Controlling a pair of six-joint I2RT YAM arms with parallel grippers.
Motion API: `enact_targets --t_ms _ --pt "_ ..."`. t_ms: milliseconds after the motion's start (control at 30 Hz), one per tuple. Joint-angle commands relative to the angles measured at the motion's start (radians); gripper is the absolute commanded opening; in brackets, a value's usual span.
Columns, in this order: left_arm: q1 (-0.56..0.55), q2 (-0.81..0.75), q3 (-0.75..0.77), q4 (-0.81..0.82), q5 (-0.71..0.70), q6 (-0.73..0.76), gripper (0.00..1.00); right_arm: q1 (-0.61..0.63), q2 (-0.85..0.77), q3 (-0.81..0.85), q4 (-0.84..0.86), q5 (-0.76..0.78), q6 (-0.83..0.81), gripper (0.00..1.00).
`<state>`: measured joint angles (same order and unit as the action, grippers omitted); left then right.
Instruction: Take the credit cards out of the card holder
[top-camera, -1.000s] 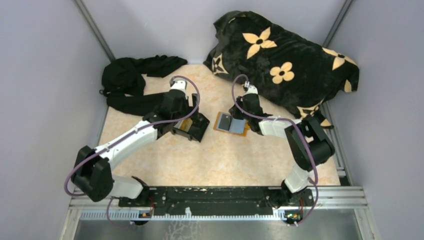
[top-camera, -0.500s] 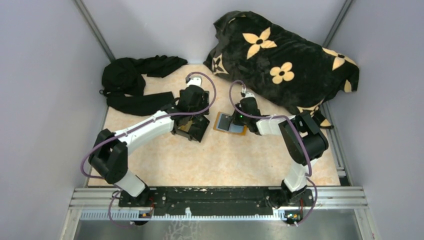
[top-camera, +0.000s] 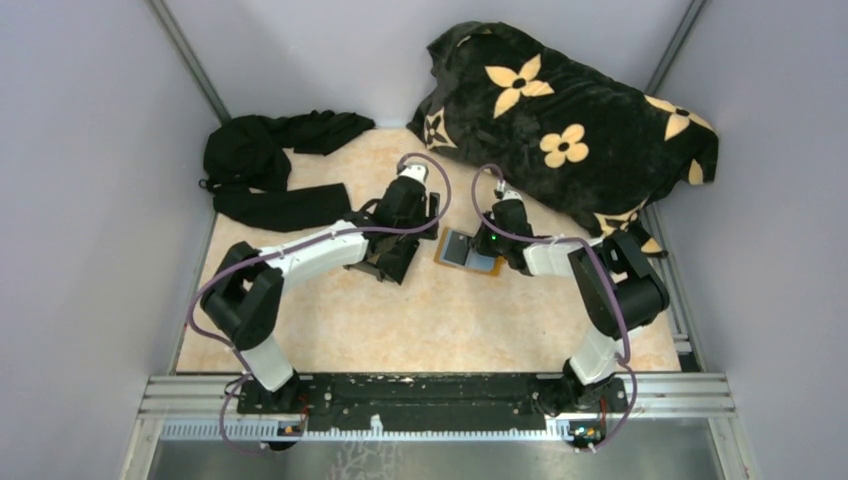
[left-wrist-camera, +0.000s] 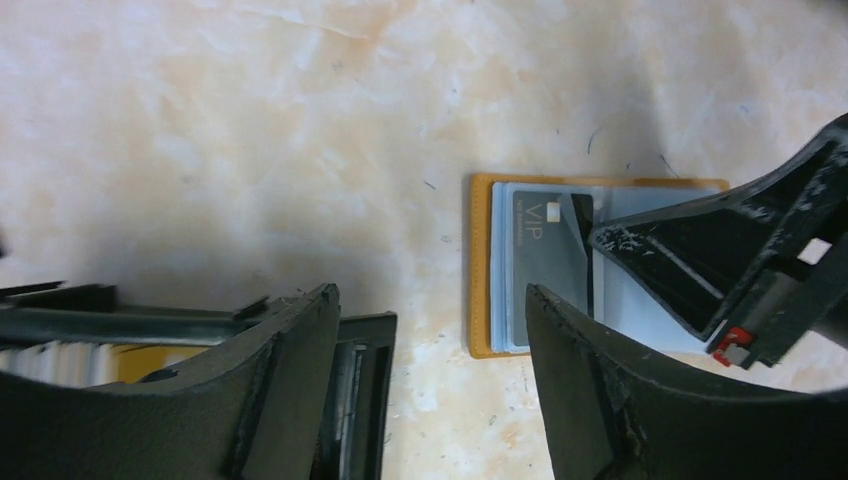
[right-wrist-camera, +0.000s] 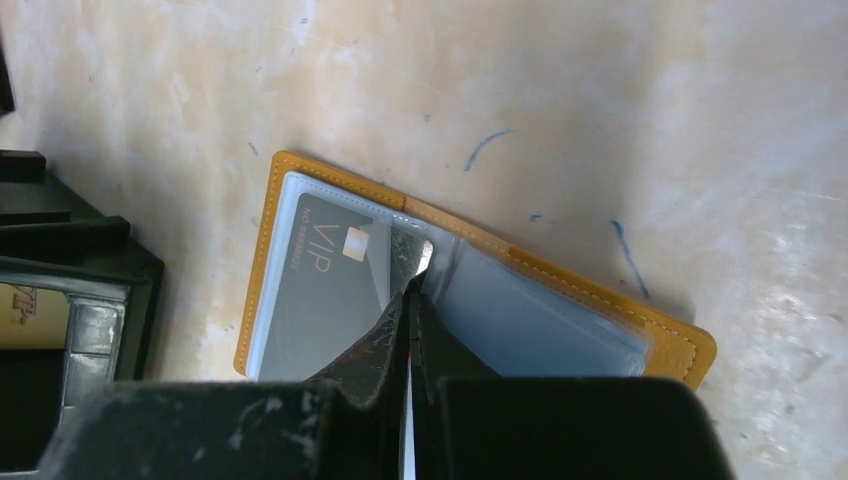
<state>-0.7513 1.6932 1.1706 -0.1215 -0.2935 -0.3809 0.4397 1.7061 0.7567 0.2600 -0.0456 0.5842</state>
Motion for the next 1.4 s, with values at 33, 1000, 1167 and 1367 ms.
enact_targets --t_ms 33,1000,1167,1367 --pt "-0.014 0.086 0.023 0.089 0.099 -0.017 0.7 -0.049 -0.078 -0.056 -0.054 -0.02 -0.009 0.0" --pt "0.056 0.348 -0.114 0.508 0.794 -0.123 0.64 -0.102 -0.117 -0.117 -0.024 -0.117 -0.024 0.0" --pt "0.058 0.375 -0.13 0.515 0.778 -0.121 0.64 -0.11 -0.173 -0.141 -0.017 -0.108 0.011 0.13" --pt "0.059 0.389 -0.128 0.518 0.786 -0.128 0.63 -0.112 -0.229 -0.127 -0.051 -0.116 0.018 0.36"
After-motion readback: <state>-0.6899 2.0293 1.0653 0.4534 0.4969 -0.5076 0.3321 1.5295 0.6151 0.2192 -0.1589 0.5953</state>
